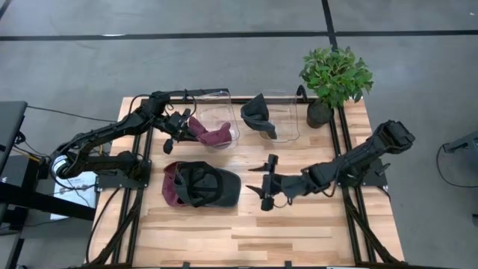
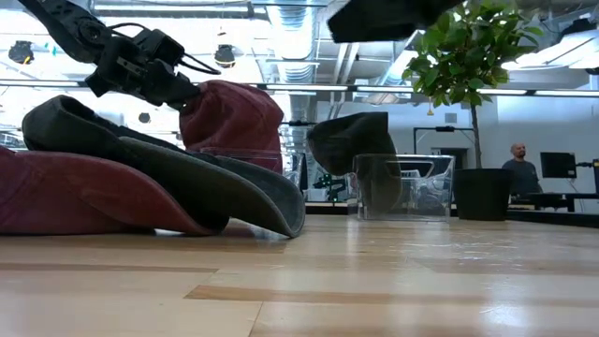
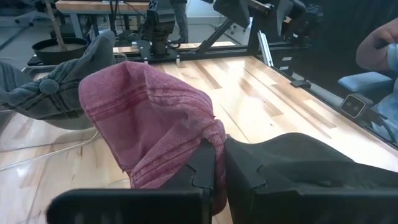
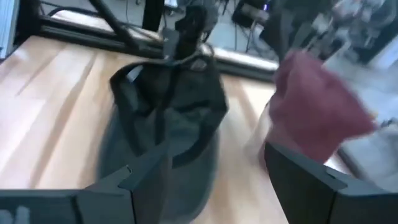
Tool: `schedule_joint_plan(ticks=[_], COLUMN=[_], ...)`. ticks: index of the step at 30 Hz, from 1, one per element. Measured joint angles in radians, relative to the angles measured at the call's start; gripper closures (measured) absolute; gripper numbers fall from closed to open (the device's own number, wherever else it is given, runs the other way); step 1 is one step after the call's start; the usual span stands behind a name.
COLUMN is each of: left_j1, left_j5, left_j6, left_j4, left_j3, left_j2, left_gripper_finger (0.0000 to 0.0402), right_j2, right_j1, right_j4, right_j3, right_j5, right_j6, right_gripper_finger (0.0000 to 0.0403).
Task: Pick & Place hat
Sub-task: Put the right red cap in the left transparent bin
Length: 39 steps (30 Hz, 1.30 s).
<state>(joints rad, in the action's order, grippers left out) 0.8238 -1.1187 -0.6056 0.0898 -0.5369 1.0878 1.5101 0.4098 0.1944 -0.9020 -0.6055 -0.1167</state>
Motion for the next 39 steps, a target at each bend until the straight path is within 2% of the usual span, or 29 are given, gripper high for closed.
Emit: schedule_joint_plan(ticks=[2,7,14,19,23,26,32,39], left_j1=[0.0,0.0,0.0,0.0,0.0,-0.002,-0.012,-0.026], left_j5=[0.0,0.0,0.0,0.0,0.0,0.0,0.0,0.0], left_j6=[0.0,0.0,0.0,0.0,-0.038,-0.049,-0.049,-0.049], left_j4=[0.0,0.0,-0.001,-0.001,-0.001,-0.001,-0.001,-0.001], left_j3=[0.0,0.0,0.0,0.0,0.0,0.0,0.0,0.0], left_j2=[0.0,0.0,0.0,0.0,0.0,0.0,0.0,0.0], left_gripper_finger=[0.0384,0.0384,0.0384,0.0384,0.0384,0.0384,0.0384,0.0384], right_j2=[0.0,0.0,0.0,0.0,0.052,0.145,0.301,0.387], right_j1=[-0.043,-0.173,-0.405,-0.535,-0.598,-0.61,-0.609,-0.61], right_j4=[0.049,0.046,-0.022,-0.094,-0.1,-0.109,-0.277,-0.493], right_j3=[-0.002,-0.054,-0.153,-0.207,-0.246,-0.322,-0.516,-0.695], right_j5=[0.002,0.058,0.476,0.658,0.7,0.711,0.711,0.739], right_j6=[-0.054,-0.218,-0.258,-0.258,-0.258,-0.276,-0.342,-0.363], right_gripper_finger=[0.0154,0.0154,0.0154,0.0154,0.0154,0.0154,0.0154,0.0154])
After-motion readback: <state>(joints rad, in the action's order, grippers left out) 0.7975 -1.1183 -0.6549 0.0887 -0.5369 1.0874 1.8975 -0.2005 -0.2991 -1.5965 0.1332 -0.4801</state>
